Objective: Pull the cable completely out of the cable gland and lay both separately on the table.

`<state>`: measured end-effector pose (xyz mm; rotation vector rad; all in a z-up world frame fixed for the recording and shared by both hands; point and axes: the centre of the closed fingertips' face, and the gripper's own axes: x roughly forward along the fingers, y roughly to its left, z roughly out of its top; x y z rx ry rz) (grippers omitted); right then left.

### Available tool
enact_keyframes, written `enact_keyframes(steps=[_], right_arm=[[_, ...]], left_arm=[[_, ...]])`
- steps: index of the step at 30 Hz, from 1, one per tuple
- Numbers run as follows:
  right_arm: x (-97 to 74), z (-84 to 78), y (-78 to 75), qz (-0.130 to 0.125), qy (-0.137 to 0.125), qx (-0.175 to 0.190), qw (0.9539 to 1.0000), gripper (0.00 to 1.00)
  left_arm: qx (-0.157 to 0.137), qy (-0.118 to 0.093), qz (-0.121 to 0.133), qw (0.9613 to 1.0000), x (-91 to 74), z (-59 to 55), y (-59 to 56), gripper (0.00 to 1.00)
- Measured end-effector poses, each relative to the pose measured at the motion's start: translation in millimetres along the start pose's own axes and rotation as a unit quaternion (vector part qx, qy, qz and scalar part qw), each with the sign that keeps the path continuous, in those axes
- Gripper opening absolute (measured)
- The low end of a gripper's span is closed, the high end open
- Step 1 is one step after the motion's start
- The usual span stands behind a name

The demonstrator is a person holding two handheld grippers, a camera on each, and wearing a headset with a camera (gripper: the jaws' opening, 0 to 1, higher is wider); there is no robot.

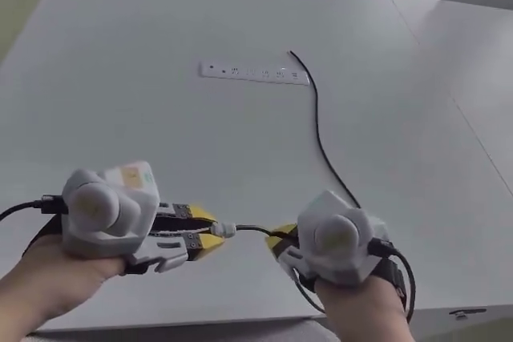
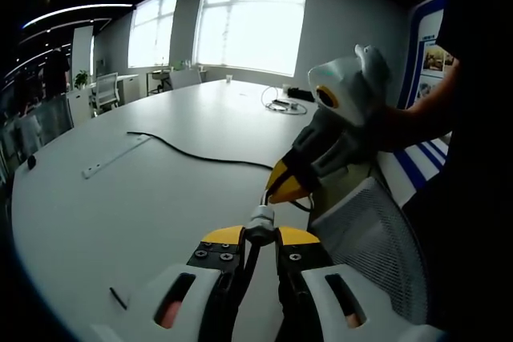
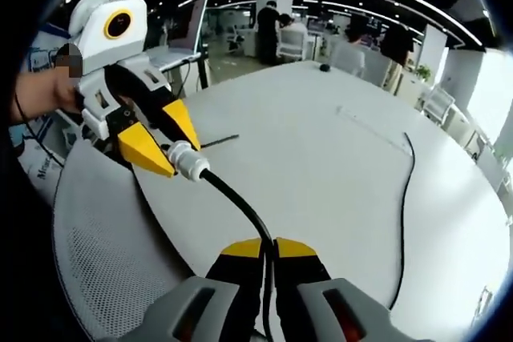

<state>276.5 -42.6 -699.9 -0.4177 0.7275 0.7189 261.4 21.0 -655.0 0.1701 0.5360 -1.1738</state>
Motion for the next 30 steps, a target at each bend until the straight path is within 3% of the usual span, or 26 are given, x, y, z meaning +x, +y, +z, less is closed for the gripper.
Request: enact_keyframes(steps=[8,13,18,19,22,25,30], right_arm=[[1.1,0.8,7.7,-0.001,0.001,-0.047,0.9989,0.0],[3.8,-0.8,15.8,0.017,0.012,-0.075,0.997,0.04],[2.8,16.7,27.9,0.033,-0.01,-0.094,0.995,0.15],[2.3,26.5,32.3,0.037,-0.026,-0.108,0.9932,0.15],[1.8,40.9,42.4,0.044,-0.037,-0.14,0.9885,0.15],[4.4,47.8,49.9,0.053,-0.033,-0.157,0.9856,0.15],[5.7,53.5,49.2,0.053,-0.031,-0.184,0.981,0.13]], left_arm=[[-0.003,-0.003,0.005,1.0,-4.9,-3.0,4.4,0.15],[-0.007,0.004,0.002,1.0,-4.4,-11.1,3.1,0.15],[-0.008,0.005,0.0,1.0,-5.0,-13.5,4.4,0.15],[-0.009,0.004,0.0,1.0,-5.2,-13.4,4.6,0.15],[-0.008,0.004,-0.001,1.0,-5.7,-13.1,5.3,0.15],[-0.009,0.004,-0.002,1.0,-5.6,-12.8,6.5,0.15],[-0.008,0.001,-0.003,1.0,-5.1,-10.9,6.9,0.15]])
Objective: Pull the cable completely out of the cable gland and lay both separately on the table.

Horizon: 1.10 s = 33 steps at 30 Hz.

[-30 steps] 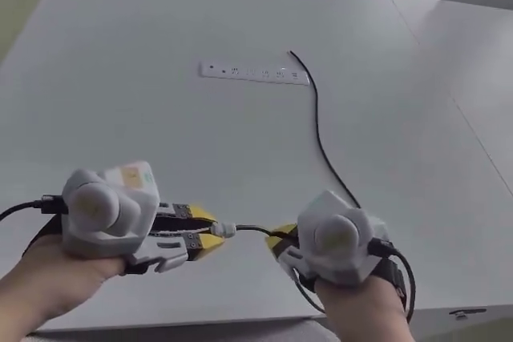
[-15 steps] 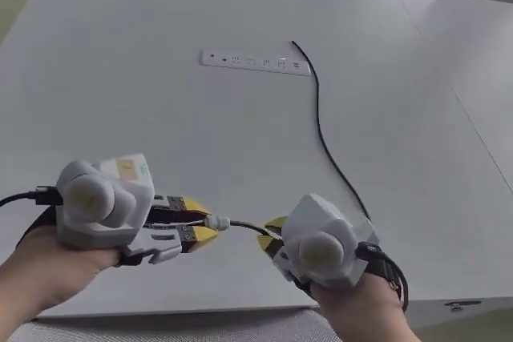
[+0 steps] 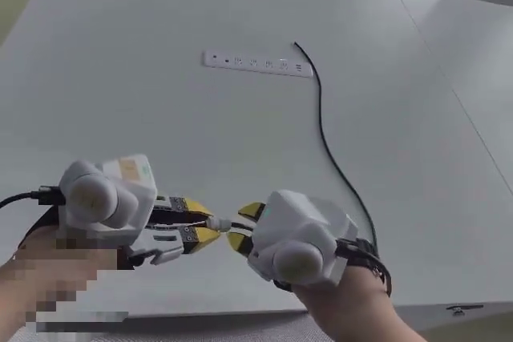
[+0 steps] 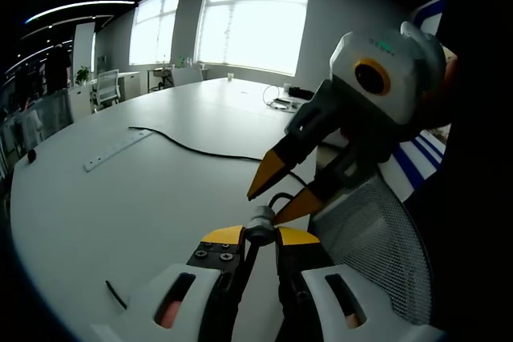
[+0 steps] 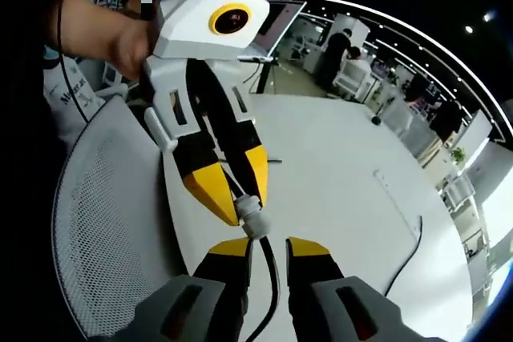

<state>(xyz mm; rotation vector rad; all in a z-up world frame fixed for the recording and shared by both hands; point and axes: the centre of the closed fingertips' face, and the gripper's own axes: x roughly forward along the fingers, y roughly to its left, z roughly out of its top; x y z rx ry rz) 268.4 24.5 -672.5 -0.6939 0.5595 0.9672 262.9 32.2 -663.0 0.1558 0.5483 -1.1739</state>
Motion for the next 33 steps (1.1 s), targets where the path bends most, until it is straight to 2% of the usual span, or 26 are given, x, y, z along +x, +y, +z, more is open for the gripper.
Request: enact_keyframes(steps=[2,12,21,23,26,31,33], right_arm=[[-0.5,-1.4,-0.7,0.001,0.009,-0.02,0.9998,0.13],[-2.3,-3.4,9.9,0.015,0.015,-0.052,0.9984,0.01],[-1.7,-1.9,9.3,0.008,0.011,-0.029,0.9995,0.0],[-0.9,-5.0,6.8,0.004,0.012,-0.016,0.9998,0.0],[-0.3,-9.7,4.6,0.002,0.018,-0.008,0.9998,0.0],[-1.8,-16.8,-1.8,-0.002,0.022,0.018,0.9996,0.0],[-2.7,-21.2,-3.3,-0.003,0.026,0.046,0.9986,0.0]], left_arm=[[0.001,0.0,0.0,1.0,0.0,0.1,-0.3,0.15],[0.004,0.005,-0.007,1.0,-1.7,-2.8,-4.4,0.15],[0.009,0.0,-0.007,0.9999,-5.1,-1.5,-5.3,0.15],[0.03,-0.001,-0.006,0.9995,-5.5,-1.7,-4.4,0.15],[0.026,0.002,-0.004,0.9996,-6.7,-1.5,-4.1,0.15],[0.026,0.0,0.0,0.9997,-8.0,0.8,-3.4,0.15],[0.026,0.001,0.002,0.9997,-8.5,2.0,-3.8,0.15]])
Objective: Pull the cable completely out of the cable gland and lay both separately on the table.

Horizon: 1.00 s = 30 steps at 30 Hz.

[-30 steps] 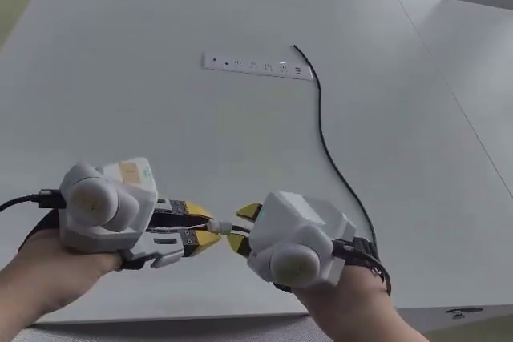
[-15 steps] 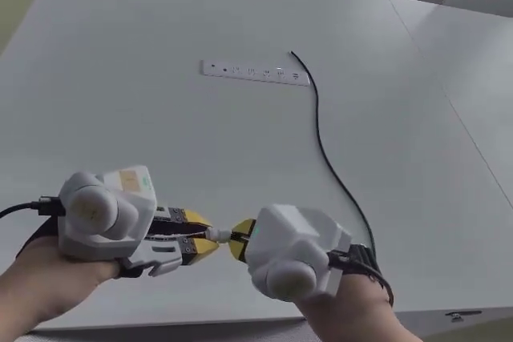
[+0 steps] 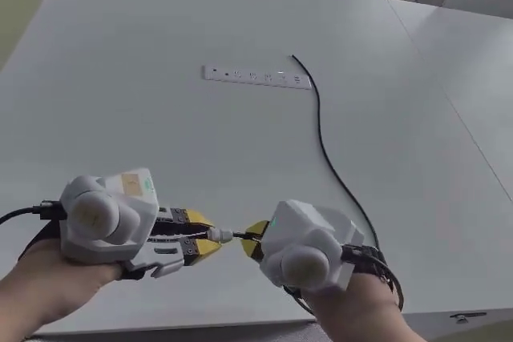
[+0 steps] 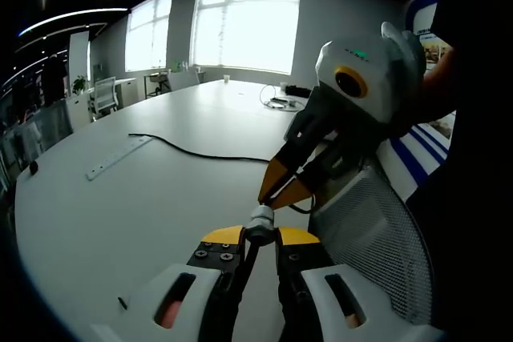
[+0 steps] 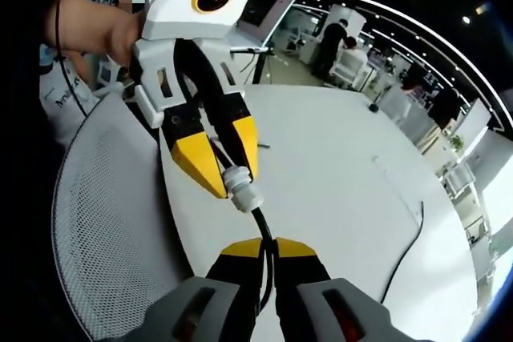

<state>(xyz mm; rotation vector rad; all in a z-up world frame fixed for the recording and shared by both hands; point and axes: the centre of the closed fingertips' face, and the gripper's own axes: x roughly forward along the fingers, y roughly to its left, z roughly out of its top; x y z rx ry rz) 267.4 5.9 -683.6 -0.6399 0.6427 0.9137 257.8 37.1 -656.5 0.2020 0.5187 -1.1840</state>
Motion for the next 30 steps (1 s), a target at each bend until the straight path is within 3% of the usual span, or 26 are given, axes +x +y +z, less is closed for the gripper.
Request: enact_keyframes(steps=[5,13,16,20,24,30], right_arm=[[-2.5,-1.9,-0.8,0.001,-0.004,0.027,0.9996,0.0],[-0.8,-21.0,-6.0,-0.004,0.008,0.078,0.9969,0.0],[-1.2,-27.5,-9.3,-0.008,0.007,0.114,0.9934,0.0],[-0.2,-37.6,-11.0,-0.005,0.011,0.17,0.9854,0.0],[-0.9,-39.8,-10.2,-0.007,0.01,0.181,0.9835,0.0],[-3.1,-38.6,-10.4,-0.016,0.004,0.163,0.9865,0.0]], left_arm=[[-0.001,-0.003,0.002,1.0,-0.6,0.8,-3.4,0.15],[-0.003,0.001,0.008,1.0,-2.8,-1.9,-5.7,0.15],[-0.001,0.003,0.009,1.0,-3.1,-2.4,-7.0,0.15],[0.001,0.004,0.012,0.9999,-2.6,-2.1,-8.4,0.15],[0.004,0.004,0.009,0.9999,-1.0,-2.2,-9.9,0.15],[0.001,0.002,0.014,0.9999,-1.0,-1.2,-9.8,0.15]])
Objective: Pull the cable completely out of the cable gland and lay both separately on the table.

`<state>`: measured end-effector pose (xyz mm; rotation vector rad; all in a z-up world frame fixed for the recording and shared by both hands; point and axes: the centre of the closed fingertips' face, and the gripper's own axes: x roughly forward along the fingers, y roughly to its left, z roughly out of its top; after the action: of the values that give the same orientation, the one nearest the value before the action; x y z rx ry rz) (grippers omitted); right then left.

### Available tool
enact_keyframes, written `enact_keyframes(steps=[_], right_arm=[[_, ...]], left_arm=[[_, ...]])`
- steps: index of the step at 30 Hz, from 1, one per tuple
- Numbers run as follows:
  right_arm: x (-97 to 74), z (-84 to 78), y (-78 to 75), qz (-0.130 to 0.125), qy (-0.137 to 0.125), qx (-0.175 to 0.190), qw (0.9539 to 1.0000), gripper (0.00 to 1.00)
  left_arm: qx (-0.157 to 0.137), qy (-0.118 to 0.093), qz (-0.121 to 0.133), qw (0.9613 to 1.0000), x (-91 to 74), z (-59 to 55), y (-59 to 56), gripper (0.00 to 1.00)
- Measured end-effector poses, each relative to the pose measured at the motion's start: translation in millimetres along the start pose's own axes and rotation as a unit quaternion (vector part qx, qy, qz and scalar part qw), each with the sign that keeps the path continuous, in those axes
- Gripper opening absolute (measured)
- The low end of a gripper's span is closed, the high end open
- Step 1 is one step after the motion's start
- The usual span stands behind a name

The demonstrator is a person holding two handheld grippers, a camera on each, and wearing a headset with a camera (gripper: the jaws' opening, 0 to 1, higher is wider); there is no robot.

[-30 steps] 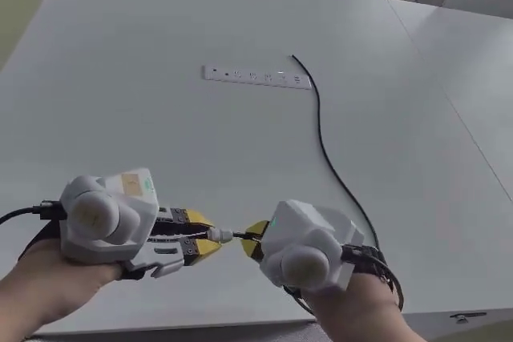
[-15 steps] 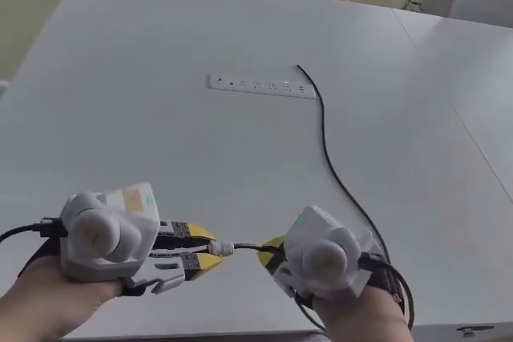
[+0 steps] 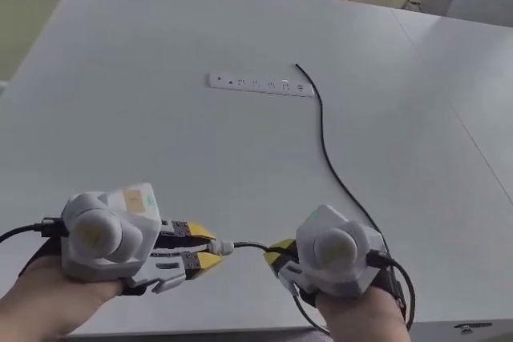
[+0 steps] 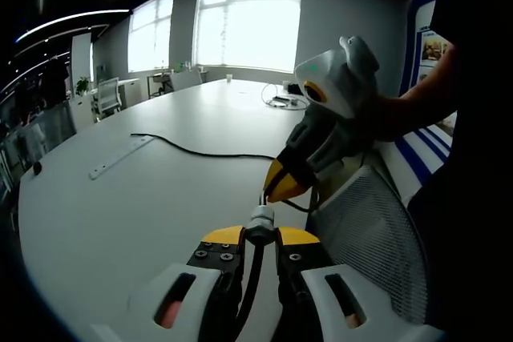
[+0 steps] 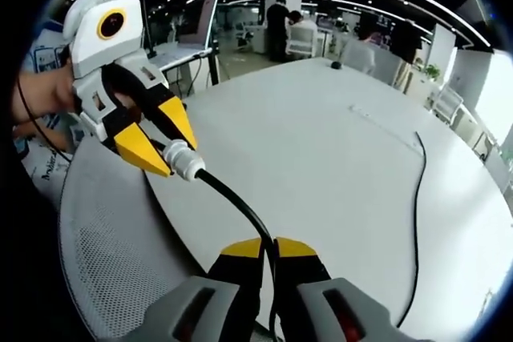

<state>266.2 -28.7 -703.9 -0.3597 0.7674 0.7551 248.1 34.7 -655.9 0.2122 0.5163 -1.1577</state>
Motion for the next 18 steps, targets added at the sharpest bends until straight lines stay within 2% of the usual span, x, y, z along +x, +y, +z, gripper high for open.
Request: enact_keyframes(steps=[6,11,16,18], right_arm=[[0.9,-1.2,1.0,0.01,0.002,0.001,0.9999,0.0],[-0.2,1.8,6.6,0.02,-0.007,-0.048,0.9986,0.01],[-1.0,4.8,11.6,0.028,-0.01,-0.058,0.9979,0.01],[-1.5,6.7,12.6,0.029,-0.013,-0.062,0.9976,0.05]], left_arm=[[-0.009,-0.003,0.005,0.9999,-0.4,-2.1,0.6,0.15],[-0.013,-0.002,0.002,0.9999,-0.5,-3.0,2.1,0.15],[-0.009,-0.003,0.001,1.0,-0.1,-2.0,3.9,0.15],[-0.006,-0.003,0.001,1.0,-0.2,-1.7,4.8,0.15]])
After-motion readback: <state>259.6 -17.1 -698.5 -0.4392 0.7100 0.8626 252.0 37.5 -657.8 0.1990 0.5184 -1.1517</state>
